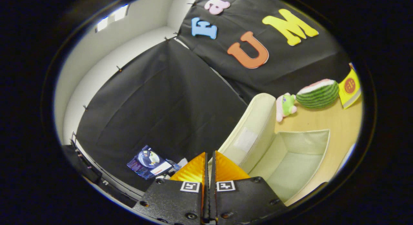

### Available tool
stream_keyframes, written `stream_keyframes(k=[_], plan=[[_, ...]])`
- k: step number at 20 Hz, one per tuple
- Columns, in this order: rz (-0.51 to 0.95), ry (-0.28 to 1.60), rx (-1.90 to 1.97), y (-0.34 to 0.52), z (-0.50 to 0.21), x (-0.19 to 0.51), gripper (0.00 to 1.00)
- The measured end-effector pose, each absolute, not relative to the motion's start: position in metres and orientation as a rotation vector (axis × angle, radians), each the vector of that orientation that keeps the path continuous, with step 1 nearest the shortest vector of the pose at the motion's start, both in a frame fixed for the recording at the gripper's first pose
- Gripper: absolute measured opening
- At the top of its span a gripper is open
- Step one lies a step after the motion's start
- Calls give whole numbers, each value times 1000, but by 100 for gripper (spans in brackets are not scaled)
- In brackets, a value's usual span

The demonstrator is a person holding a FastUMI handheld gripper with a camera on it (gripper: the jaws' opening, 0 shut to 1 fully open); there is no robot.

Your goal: Open the storage box then place both shoes into the box .Put the left shoe in first, then the right shoe, with the right side of both shoes facing outward in a uniform manner.

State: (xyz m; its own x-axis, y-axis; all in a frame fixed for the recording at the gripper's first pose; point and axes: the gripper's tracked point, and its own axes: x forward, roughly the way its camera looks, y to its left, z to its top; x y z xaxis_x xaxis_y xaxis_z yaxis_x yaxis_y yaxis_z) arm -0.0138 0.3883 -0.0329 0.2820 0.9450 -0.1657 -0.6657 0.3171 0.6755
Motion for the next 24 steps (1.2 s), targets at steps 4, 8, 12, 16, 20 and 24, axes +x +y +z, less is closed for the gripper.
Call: stream_keyframes(k=[4, 8, 12, 16, 20, 24], plan=[[1138, 540, 407, 430, -23, -16, 5], [1139, 527, 351, 458, -27, -19, 22], [1081, 490, 341, 454, -27, -5, 66], [963, 411, 298, 428, -25, 16, 97], [838, 296, 230, 390, -17, 33, 97], [726, 206, 145, 346, -8, 37, 100]])
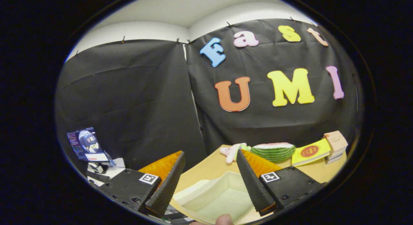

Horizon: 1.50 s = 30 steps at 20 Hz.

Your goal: Open the storage box then place both shoes into the box .Put the left shoe in first, then the right shoe, with the right side of both shoes facing outward in a uniform manner.

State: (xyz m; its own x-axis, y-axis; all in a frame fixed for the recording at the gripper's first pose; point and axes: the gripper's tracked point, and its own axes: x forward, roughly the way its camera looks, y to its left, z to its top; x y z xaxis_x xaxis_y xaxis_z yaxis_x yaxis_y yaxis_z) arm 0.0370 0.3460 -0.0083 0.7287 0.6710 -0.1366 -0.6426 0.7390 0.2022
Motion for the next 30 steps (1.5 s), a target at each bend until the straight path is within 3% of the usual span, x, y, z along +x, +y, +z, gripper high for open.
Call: stream_keyframes(k=[5, 16, 30], plan=[[606, 159, 82, 284, -5, 36, 100], [340, 348, -46, 127, -82, 42, 100], [326, 955, 13, 67, -275, 36, 100]])
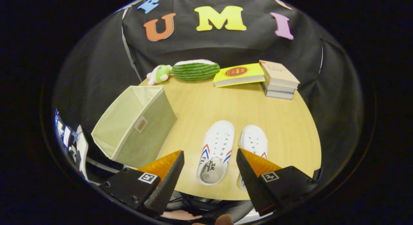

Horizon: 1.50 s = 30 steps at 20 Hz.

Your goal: Open the storage box then place both shoes into the box .Put the left shoe in first, then the right shoe, with the right side of both shoes facing outward in a uniform manner.

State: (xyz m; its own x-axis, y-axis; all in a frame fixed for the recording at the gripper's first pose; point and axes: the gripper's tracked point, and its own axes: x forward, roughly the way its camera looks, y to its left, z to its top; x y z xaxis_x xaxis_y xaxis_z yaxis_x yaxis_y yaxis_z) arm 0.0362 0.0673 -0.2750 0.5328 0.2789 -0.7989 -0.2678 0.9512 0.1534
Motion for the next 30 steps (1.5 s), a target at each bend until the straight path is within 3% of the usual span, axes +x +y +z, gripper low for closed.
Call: stream_keyframes(k=[11, 15, 19, 24, 30], plan=[[296, 1182, 55, 50, -355, 39, 99], [289, 1229, 62, 48, -376, 45, 93], [284, 1282, 138, 52, -392, 45, 77], [271, 1329, 294, 56, -398, 47, 36], [222, 1314, 428, 52, -398, 48, 7]])
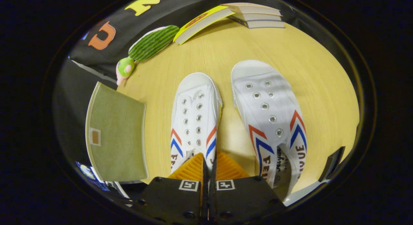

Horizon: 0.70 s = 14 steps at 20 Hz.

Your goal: Open the storage box then place both shoes into the box .Put the left shoe in first, then the right shoe, with the right side of both shoes facing outward in a uniform manner.

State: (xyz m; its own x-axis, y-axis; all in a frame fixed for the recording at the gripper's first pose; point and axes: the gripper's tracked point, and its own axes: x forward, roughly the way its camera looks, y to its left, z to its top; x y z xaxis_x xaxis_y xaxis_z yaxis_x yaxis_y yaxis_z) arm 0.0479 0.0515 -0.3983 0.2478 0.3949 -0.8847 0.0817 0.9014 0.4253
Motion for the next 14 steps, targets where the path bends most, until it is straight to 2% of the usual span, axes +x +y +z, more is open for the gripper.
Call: stream_keyframes(k=[8, 14], plan=[[231, 1310, 554, 75, -370, 37, 5], [241, 1250, 598, 89, -301, 23, 5]])
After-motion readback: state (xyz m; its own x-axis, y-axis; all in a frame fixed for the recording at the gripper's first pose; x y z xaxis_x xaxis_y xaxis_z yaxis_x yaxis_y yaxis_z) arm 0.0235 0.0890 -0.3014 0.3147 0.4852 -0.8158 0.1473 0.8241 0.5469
